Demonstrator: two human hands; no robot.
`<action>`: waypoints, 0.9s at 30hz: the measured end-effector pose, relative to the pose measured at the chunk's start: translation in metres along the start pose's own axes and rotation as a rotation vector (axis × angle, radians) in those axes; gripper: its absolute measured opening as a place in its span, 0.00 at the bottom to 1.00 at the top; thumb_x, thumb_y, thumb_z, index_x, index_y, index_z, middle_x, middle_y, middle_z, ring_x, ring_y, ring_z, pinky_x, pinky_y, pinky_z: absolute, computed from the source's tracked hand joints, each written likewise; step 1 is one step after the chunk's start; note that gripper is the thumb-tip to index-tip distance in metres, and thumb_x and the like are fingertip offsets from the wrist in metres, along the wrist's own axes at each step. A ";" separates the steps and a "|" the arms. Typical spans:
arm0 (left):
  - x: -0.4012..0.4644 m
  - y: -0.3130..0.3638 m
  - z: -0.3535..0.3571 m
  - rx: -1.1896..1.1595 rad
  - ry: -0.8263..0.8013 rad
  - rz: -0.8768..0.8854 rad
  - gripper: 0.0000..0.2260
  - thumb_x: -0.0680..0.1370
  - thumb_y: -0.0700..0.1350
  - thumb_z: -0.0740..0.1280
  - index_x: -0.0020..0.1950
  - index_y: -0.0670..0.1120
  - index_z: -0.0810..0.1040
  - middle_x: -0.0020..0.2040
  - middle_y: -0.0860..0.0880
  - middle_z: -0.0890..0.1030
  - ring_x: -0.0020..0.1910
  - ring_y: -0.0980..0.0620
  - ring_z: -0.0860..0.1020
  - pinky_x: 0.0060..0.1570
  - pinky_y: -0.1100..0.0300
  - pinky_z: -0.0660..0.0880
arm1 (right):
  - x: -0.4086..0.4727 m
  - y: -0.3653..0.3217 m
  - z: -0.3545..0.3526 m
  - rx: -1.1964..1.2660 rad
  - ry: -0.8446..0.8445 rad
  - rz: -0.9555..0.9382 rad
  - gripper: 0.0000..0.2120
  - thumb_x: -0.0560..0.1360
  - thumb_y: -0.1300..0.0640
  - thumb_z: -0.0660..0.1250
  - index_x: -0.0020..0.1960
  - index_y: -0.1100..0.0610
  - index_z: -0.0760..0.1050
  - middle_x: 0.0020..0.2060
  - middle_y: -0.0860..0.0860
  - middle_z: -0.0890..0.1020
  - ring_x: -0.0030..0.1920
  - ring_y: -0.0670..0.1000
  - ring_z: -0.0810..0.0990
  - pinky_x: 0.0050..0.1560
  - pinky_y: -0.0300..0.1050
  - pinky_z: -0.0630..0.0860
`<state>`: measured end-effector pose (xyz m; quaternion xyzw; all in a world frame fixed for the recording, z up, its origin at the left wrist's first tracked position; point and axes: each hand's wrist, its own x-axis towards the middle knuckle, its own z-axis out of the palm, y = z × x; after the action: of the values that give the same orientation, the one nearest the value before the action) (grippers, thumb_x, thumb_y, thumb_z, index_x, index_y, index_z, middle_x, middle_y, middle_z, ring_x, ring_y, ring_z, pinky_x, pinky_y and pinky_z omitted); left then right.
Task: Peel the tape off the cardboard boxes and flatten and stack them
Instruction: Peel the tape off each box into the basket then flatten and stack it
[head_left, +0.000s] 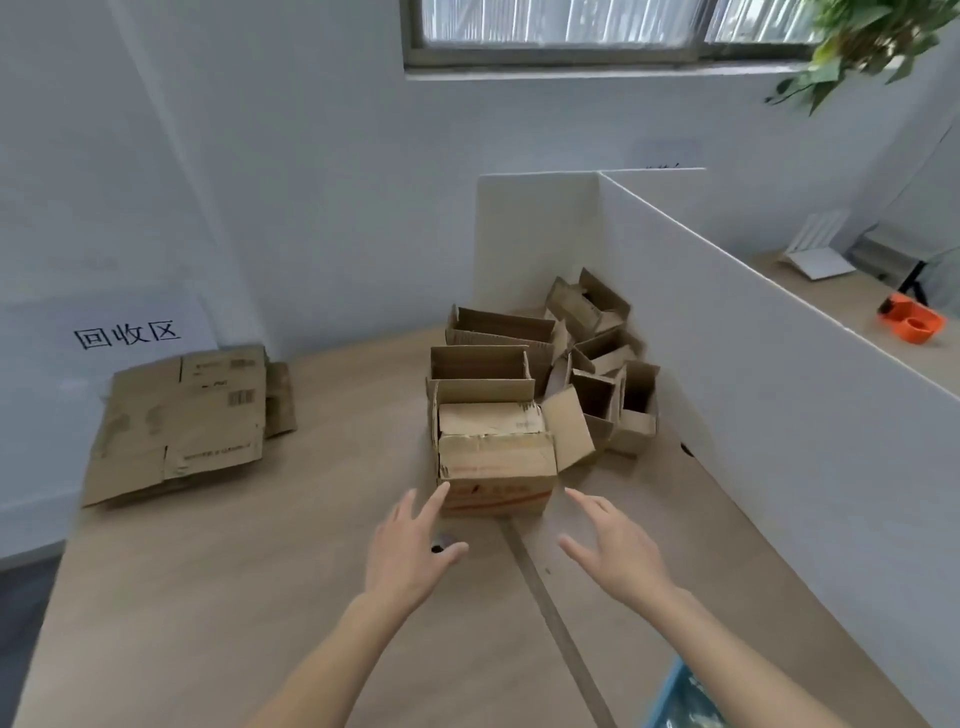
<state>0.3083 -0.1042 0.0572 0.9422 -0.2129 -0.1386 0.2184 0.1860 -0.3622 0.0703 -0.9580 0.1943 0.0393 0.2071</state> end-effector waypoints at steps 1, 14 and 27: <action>0.010 0.001 0.009 0.012 -0.010 -0.010 0.38 0.77 0.64 0.67 0.82 0.65 0.50 0.82 0.44 0.57 0.81 0.46 0.57 0.74 0.51 0.63 | 0.012 0.007 0.008 0.025 -0.006 0.010 0.34 0.79 0.38 0.64 0.81 0.42 0.56 0.73 0.41 0.70 0.64 0.45 0.76 0.52 0.37 0.74; 0.114 -0.002 0.091 -0.277 0.043 -0.203 0.37 0.77 0.53 0.74 0.80 0.65 0.58 0.66 0.48 0.74 0.65 0.48 0.74 0.63 0.54 0.72 | 0.122 0.049 0.080 0.228 -0.093 -0.061 0.31 0.81 0.41 0.64 0.74 0.27 0.48 0.57 0.49 0.80 0.48 0.47 0.80 0.42 0.42 0.77; 0.044 0.042 0.074 -0.395 0.387 -0.116 0.37 0.80 0.45 0.71 0.81 0.63 0.54 0.66 0.58 0.72 0.62 0.59 0.71 0.61 0.61 0.70 | 0.078 0.041 0.056 0.478 0.105 -0.066 0.23 0.83 0.44 0.61 0.75 0.32 0.59 0.48 0.41 0.78 0.46 0.40 0.78 0.47 0.34 0.76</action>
<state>0.3059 -0.1847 0.0051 0.9011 -0.0820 -0.0073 0.4258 0.2420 -0.4015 -0.0082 -0.8883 0.1771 -0.0643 0.4189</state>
